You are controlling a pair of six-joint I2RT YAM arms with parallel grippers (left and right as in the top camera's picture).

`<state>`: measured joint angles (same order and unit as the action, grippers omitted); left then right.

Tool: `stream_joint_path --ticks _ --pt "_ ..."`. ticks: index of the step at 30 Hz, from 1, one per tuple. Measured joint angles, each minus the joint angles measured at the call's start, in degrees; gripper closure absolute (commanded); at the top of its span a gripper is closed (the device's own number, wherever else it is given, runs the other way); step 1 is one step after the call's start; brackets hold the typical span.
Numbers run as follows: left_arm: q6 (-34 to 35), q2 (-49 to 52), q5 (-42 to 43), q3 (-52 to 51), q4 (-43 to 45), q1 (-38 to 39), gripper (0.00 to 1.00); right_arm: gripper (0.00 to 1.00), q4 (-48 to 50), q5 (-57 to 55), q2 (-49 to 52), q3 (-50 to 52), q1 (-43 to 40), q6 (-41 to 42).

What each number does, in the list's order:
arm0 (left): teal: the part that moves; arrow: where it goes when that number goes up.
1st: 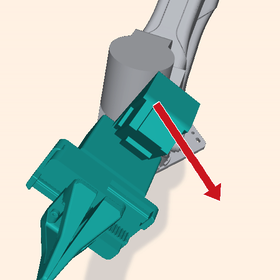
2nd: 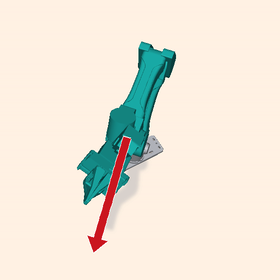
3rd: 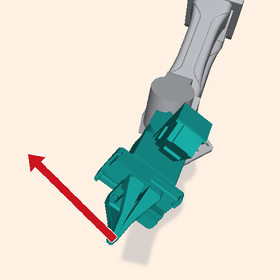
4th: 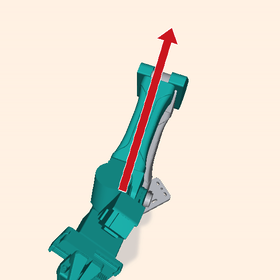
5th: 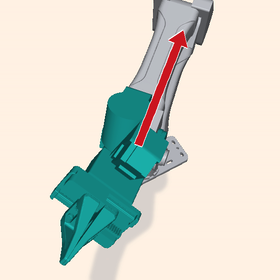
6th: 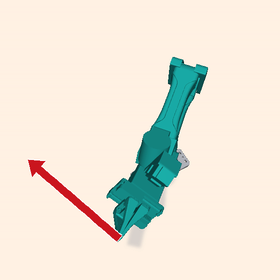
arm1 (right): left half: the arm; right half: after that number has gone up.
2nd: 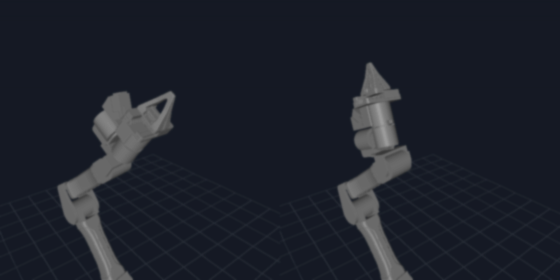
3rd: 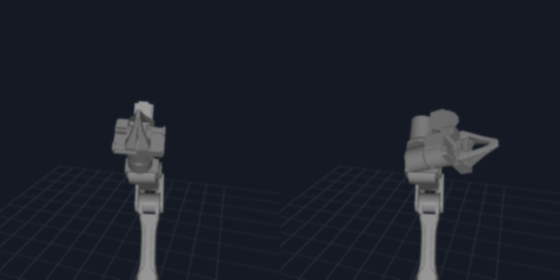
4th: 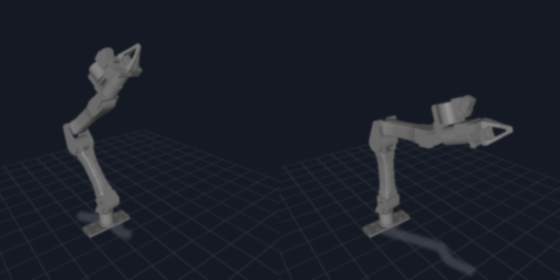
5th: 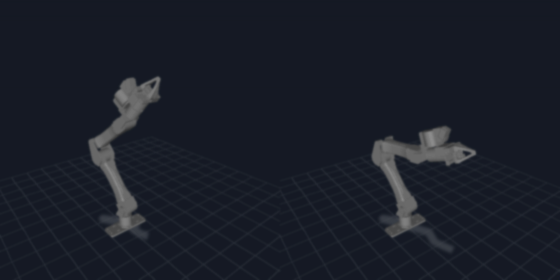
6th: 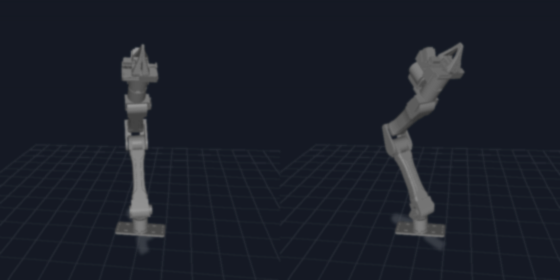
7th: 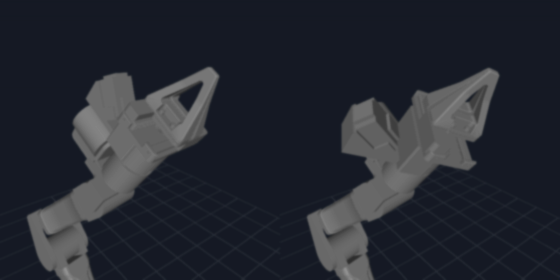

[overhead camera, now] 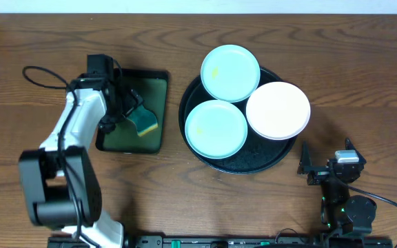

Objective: Clean dirty plates on tray and stack at the side
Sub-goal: 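Reach the left gripper to the sponge in the black tray and grasp it, then lift the sponge with the left gripper and carry it to the front green plate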

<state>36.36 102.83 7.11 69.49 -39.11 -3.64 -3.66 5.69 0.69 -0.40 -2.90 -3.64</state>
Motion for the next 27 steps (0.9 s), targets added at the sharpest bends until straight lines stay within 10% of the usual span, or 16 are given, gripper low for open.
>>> stream_joint_path --ticks 17,27 --pt "-3.4 7.7 -1.6 0.4 5.4 6.8 0.14 0.01 0.0 0.0 0.0 0.0 0.0 0.0" --pt "-4.2 7.8 -4.1 0.4 5.4 7.0 0.81 0.01 0.0 0.0 0.0 0.0 0.0 0.0"
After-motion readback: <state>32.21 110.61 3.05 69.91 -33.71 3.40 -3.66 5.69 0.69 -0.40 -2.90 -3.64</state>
